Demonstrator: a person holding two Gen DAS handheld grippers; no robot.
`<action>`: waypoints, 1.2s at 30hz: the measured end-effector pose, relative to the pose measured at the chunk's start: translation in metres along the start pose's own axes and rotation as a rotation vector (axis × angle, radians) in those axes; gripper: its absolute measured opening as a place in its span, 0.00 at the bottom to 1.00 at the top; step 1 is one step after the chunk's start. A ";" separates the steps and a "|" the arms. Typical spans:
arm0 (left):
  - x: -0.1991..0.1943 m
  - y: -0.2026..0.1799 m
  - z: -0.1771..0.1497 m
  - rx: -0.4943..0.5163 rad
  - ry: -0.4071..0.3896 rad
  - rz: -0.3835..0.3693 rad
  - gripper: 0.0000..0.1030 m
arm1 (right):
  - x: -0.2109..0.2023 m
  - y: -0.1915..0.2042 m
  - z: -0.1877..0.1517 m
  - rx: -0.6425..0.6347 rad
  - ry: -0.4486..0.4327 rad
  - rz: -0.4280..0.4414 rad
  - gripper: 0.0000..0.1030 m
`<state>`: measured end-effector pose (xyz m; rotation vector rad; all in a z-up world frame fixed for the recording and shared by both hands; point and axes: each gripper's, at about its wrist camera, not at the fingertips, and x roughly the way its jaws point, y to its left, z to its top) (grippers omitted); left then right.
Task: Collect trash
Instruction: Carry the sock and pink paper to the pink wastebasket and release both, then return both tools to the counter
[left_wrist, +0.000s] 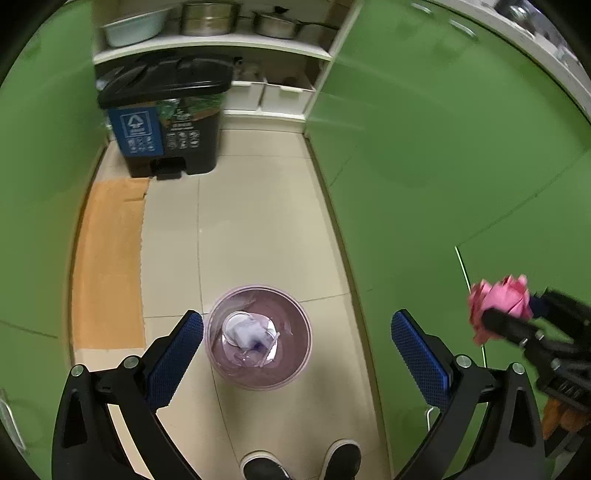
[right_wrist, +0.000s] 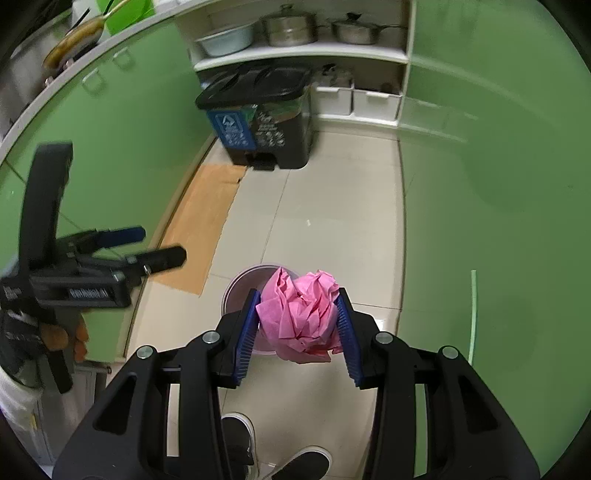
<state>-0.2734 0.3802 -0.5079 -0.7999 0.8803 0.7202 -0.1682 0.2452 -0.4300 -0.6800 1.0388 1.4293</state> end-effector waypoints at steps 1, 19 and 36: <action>-0.004 0.003 0.000 -0.013 -0.006 -0.005 0.95 | 0.003 0.003 0.001 -0.005 0.007 0.005 0.40; -0.061 0.070 -0.004 -0.108 -0.116 0.035 0.95 | 0.091 0.076 0.036 -0.131 0.072 0.125 0.96; -0.190 -0.033 0.039 0.011 -0.107 0.022 0.95 | -0.096 0.057 0.066 -0.032 0.021 0.046 0.96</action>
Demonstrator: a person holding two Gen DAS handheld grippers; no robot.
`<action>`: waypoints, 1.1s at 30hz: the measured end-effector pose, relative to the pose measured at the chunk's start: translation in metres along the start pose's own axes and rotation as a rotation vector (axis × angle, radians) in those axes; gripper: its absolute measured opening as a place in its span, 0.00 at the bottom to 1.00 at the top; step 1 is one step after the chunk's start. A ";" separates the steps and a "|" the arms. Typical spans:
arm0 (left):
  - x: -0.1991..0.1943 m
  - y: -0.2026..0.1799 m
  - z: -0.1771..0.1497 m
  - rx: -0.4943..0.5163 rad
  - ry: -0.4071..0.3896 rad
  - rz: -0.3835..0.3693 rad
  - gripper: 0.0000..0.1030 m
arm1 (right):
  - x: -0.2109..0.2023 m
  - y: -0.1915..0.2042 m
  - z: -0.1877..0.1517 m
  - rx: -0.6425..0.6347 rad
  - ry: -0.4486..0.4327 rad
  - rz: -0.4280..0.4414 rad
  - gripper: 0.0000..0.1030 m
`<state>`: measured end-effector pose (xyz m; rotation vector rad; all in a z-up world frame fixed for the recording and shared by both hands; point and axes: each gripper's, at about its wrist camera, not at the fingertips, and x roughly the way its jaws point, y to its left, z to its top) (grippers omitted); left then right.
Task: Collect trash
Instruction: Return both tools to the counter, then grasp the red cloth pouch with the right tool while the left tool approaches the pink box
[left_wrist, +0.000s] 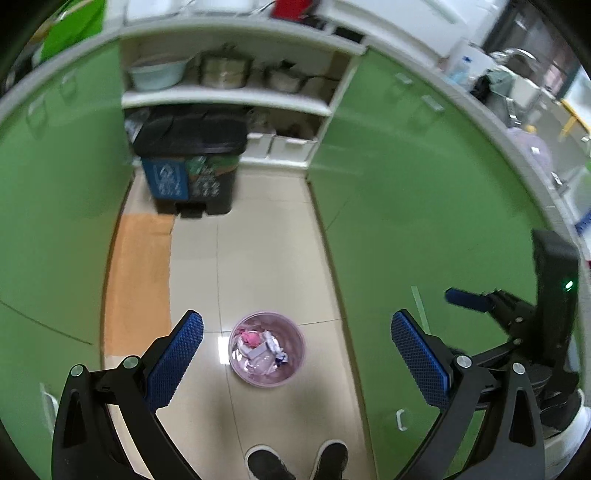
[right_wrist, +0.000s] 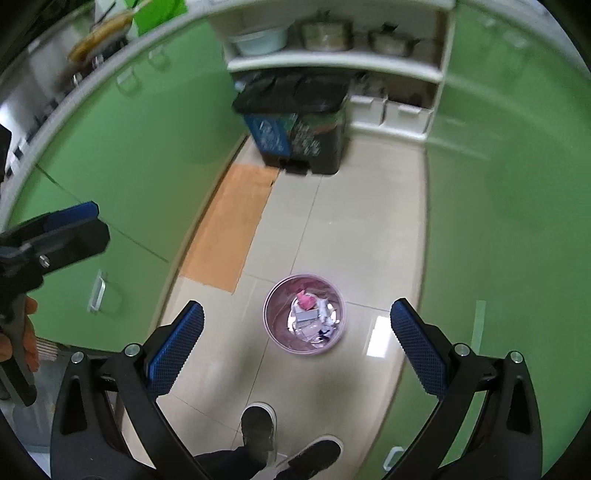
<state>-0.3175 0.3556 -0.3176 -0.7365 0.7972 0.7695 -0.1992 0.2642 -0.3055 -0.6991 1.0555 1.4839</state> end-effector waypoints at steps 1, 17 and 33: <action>-0.014 -0.012 0.006 0.012 -0.003 0.001 0.95 | -0.021 -0.004 0.002 0.012 -0.012 -0.008 0.96; -0.159 -0.261 0.088 0.385 -0.025 -0.224 0.95 | -0.380 -0.137 -0.068 0.395 -0.271 -0.326 0.96; -0.114 -0.490 0.065 0.725 0.113 -0.453 0.95 | -0.465 -0.267 -0.171 0.710 -0.317 -0.529 0.96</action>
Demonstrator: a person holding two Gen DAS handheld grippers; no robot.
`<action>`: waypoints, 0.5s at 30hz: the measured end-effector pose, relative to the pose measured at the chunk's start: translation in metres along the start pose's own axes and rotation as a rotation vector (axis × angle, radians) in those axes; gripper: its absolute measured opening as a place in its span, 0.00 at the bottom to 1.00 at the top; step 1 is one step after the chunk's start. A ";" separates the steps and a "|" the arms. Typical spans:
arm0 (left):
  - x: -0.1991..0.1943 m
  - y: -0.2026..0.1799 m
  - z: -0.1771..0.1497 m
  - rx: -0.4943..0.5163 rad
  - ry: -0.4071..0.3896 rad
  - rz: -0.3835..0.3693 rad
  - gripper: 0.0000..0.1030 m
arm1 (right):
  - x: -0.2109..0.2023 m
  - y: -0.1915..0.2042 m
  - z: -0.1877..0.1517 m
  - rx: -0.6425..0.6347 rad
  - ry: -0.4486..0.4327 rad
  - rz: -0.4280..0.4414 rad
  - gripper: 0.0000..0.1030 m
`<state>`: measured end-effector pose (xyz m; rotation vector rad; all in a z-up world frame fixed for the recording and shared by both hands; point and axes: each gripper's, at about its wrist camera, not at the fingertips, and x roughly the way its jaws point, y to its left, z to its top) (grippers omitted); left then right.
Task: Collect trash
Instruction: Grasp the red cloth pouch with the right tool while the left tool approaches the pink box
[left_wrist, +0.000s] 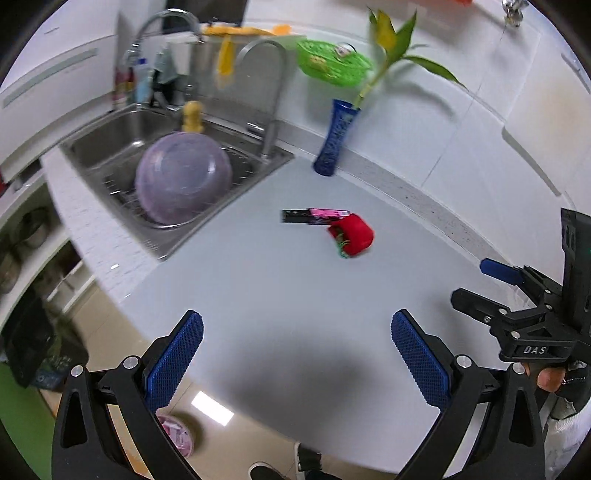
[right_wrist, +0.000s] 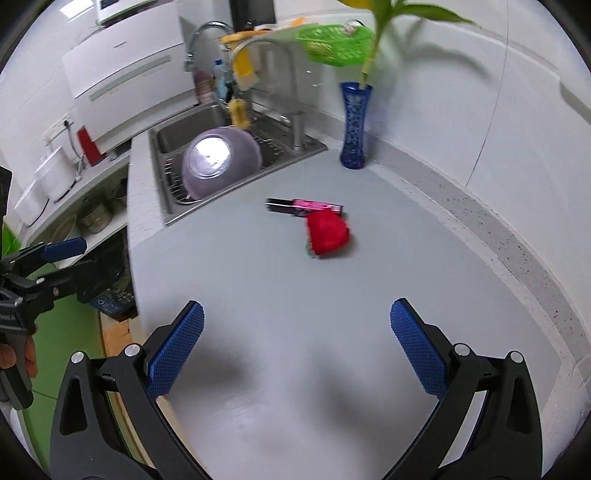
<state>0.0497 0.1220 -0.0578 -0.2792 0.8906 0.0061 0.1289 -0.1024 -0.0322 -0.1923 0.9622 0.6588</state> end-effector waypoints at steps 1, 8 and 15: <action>0.007 -0.002 0.004 0.005 0.005 0.001 0.95 | 0.005 -0.005 0.004 0.001 0.001 0.000 0.96; 0.057 -0.005 0.034 -0.012 0.047 0.012 0.95 | 0.082 -0.029 0.039 -0.029 0.059 0.019 0.96; 0.093 0.005 0.050 -0.033 0.072 0.030 0.95 | 0.154 -0.039 0.060 -0.068 0.124 0.035 0.96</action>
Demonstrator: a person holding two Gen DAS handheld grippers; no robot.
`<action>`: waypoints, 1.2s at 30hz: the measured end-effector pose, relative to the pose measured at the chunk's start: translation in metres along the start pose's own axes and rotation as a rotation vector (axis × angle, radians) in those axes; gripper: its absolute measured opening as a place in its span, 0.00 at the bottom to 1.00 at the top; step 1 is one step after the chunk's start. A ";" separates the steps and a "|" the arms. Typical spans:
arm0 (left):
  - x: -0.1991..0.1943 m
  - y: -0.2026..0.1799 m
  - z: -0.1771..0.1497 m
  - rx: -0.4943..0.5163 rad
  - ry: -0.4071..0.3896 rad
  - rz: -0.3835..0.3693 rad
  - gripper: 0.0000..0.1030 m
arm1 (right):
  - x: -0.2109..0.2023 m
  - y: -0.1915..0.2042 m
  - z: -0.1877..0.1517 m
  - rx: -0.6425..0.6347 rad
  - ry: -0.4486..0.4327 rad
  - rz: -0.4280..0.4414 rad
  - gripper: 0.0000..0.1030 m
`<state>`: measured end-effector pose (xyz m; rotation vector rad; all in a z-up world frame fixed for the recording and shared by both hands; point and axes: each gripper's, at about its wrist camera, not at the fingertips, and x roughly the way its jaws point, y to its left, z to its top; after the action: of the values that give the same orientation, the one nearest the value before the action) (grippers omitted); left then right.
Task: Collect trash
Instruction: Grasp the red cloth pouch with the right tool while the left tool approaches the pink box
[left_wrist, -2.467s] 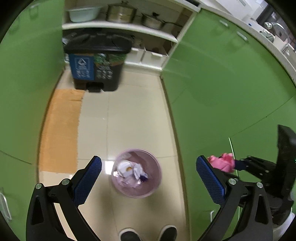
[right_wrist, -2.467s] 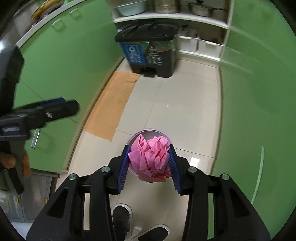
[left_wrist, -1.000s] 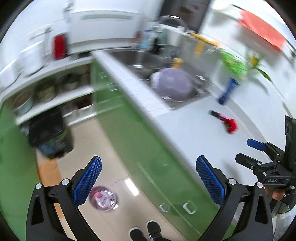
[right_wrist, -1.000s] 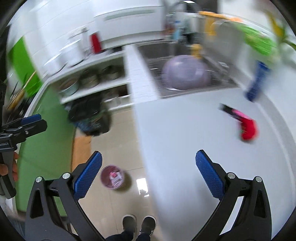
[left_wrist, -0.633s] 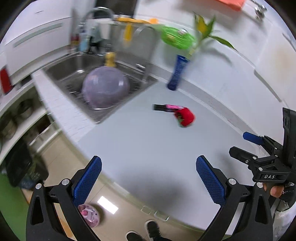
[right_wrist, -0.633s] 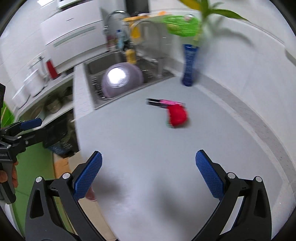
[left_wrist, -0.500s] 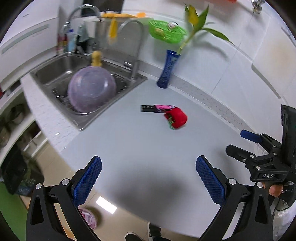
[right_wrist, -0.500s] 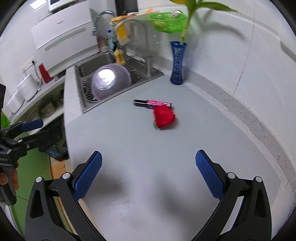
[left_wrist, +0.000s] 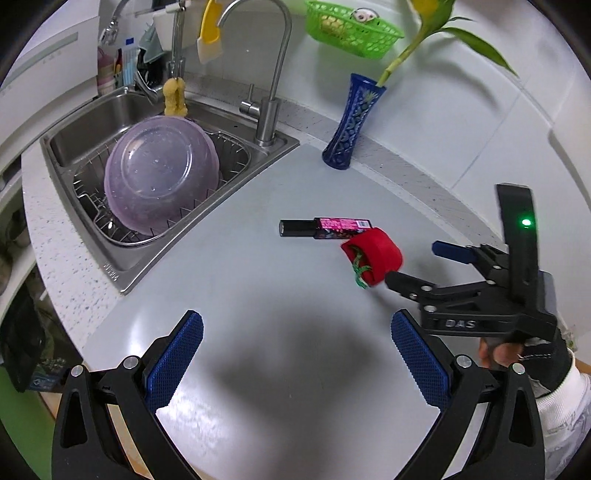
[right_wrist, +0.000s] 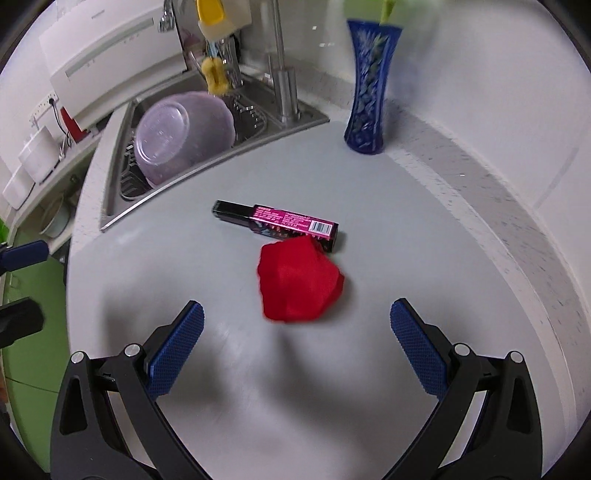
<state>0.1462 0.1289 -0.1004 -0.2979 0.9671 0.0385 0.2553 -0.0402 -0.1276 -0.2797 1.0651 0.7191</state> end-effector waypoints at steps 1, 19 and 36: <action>0.004 0.001 0.002 -0.002 0.002 0.001 0.95 | 0.004 -0.001 0.002 -0.004 0.003 0.001 0.96; 0.050 -0.009 0.033 0.056 0.053 -0.032 0.95 | 0.027 -0.021 0.014 0.002 0.043 0.026 0.22; 0.145 -0.056 0.081 0.557 0.199 -0.138 0.95 | -0.056 -0.072 -0.010 0.104 0.026 0.006 0.22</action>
<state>0.3035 0.0821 -0.1619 0.1492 1.1099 -0.3877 0.2798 -0.1217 -0.0931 -0.1974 1.1242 0.6644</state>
